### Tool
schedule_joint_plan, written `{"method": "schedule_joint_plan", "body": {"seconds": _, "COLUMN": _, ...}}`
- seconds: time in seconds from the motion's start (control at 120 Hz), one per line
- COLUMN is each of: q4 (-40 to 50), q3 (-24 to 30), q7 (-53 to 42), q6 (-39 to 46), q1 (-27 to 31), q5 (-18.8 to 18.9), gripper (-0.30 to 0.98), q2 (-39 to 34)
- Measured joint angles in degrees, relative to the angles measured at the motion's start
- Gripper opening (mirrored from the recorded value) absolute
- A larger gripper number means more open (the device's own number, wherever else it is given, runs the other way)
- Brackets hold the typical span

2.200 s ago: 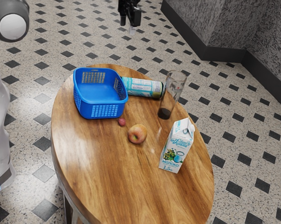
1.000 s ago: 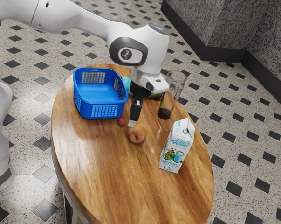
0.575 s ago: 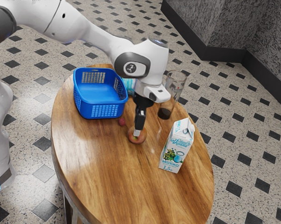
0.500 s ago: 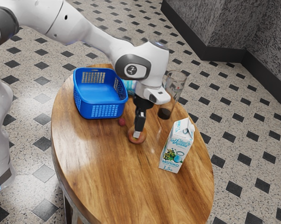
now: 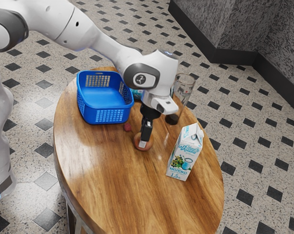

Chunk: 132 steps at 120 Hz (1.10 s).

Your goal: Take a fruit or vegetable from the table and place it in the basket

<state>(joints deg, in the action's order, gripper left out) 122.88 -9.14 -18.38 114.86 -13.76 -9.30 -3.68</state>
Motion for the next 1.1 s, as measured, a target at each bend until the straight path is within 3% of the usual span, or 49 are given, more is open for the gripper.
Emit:
{"method": "schedule_joint_plan", "body": {"seconds": 0.1, "q4": -0.06, "q3": 0.0, "q7": -0.24, "q6": 0.17, "q1": -0.05, "q5": -0.34, "gripper": 0.65, "q2": 0.43}}
{"method": "schedule_joint_plan", "body": {"seconds": 0.483, "q4": -2.88, "q3": -0.15, "q7": -0.34, "q6": -1.98, "q1": -1.03, "q5": 1.54, "gripper": 0.38, "q2": -0.04}}
{"method": "schedule_joint_plan", "body": {"seconds": 0.883, "q4": -17.0, "q3": -7.85, "q7": -0.11, "q6": -18.71, "q1": 0.07, "q5": 5.79, "gripper": 0.37, "q2": -0.85}}
{"method": "schedule_joint_plan", "body": {"seconds": 1.1, "q4": -23.48, "q3": -11.61, "q7": 0.07, "q6": -32.49, "q1": -1.09, "q5": 8.74, "gripper": 0.37, "q2": -1.21}}
